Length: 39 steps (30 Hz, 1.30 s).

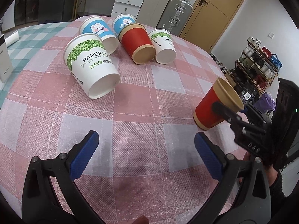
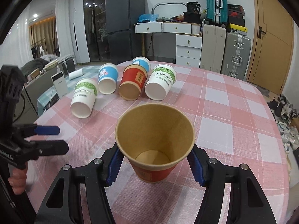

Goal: Flip cup upright
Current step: 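Rotate the red cup in the right tool until its rim faces up, then set the red cup upright on the table and open the right tool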

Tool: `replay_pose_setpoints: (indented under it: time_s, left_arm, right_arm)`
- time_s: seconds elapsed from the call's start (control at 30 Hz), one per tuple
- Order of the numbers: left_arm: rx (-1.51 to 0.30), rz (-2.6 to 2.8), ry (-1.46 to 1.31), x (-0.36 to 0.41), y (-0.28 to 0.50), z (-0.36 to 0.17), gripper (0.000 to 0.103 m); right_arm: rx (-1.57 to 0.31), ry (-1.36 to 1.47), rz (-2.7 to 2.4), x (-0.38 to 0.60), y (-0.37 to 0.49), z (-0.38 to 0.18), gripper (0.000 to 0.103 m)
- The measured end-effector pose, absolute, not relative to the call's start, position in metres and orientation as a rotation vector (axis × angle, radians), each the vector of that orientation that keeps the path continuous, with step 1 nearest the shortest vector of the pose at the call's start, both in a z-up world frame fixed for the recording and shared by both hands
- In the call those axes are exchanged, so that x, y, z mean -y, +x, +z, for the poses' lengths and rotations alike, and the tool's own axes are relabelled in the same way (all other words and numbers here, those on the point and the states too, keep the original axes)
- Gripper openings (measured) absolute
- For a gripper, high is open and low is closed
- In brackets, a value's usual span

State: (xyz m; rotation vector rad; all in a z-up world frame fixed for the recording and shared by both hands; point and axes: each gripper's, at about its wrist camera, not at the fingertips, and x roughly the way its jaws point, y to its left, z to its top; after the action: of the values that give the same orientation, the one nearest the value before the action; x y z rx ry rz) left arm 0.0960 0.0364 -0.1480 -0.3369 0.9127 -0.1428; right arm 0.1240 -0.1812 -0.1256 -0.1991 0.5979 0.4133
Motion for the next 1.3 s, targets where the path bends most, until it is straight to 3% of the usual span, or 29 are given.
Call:
replay_pose_setpoints:
  time_s: [0.1, 0.23, 0.37, 0.5, 0.8, 1.3]
  left_arm:
    - [-0.905, -0.141, -0.331, -0.035, 0.094, -0.143, 0.102]
    - [-0.883, -0.135, -0.303, -0.032, 0.089, -0.131, 0.102]
    - [-0.852, -0.125, -0.284, -0.027, 0.086, -0.114, 0.102]
    - [-0.820, -0.115, -0.251, -0.011, 0.087, -0.095, 0.102]
    - [-0.721, -0.108, -0.147, 0.035, 0.070, -0.053, 0.102]
    - [-0.641, -0.111, -0.122, 0.058, -0.009, -0.009, 0.102]
  right_arm:
    - [-0.633, -0.211, 0.443, 0.178, 0.121, -0.131, 0.068]
    - [-0.651, -0.209, 0.462, 0.181, 0.112, -0.131, 0.086]
    - [-0.608, -0.179, 0.460, 0.194, 0.095, -0.118, 0.088]
    - [-0.571, -0.064, 0.446, 0.221, 0.081, -0.092, 0.103]
    - [-0.538, 0.137, 0.438, 0.264, 0.046, -0.047, 0.103]
    - [-0.423, 0.082, 0.431, 0.257, -0.043, -0.016, 0.103]
